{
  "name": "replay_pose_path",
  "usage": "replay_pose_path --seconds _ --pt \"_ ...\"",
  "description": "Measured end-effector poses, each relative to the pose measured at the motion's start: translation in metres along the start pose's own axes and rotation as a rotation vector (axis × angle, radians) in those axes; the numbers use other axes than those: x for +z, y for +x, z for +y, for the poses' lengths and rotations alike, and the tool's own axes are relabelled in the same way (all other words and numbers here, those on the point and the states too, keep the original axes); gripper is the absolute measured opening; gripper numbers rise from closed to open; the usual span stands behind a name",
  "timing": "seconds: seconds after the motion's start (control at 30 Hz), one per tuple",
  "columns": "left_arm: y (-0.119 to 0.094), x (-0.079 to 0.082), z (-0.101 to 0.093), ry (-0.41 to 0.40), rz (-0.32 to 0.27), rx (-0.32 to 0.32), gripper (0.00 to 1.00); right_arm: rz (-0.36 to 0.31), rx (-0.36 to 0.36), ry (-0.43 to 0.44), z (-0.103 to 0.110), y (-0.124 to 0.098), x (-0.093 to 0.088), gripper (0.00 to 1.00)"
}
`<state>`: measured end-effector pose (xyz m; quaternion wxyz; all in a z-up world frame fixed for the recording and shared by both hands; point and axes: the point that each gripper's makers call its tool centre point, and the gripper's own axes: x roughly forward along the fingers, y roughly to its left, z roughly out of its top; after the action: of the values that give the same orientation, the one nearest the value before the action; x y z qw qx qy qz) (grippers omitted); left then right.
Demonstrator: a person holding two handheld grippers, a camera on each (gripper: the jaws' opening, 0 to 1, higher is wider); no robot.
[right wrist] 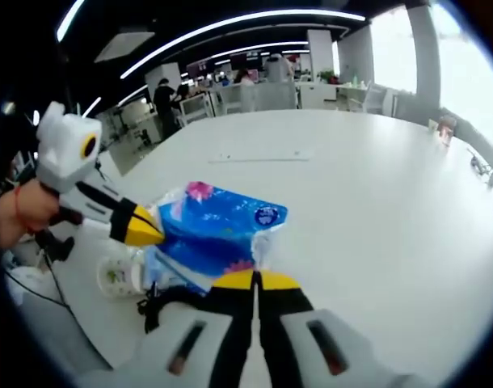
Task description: Arrange the tabletop items into an orderly group along one side of the table until the central work area is clear of visible clutter.
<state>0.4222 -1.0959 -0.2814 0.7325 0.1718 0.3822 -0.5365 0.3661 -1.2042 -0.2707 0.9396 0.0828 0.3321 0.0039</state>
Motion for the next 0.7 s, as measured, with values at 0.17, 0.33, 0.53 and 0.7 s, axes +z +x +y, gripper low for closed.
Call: replay_pose_path --seconds 0.17,0.33,0.53,0.7 --pt "-0.004 0.011 -0.005 0.011 -0.009 -0.007 0.00 -0.020 0.001 0.005 -0.005 -0.008 0.010 0.00" --pt "-0.007 0.021 -0.010 0.020 -0.018 -0.007 0.00 -0.038 0.001 0.003 -0.009 -0.015 0.019 0.00" --pt "-0.007 0.037 -0.019 0.029 -0.029 -0.014 0.00 -0.053 -0.005 -0.002 -0.021 -0.025 0.031 0.00" --pt "-0.006 0.050 -0.026 0.050 -0.035 -0.018 0.00 -0.063 -0.008 -0.012 -0.032 -0.031 0.041 0.00"
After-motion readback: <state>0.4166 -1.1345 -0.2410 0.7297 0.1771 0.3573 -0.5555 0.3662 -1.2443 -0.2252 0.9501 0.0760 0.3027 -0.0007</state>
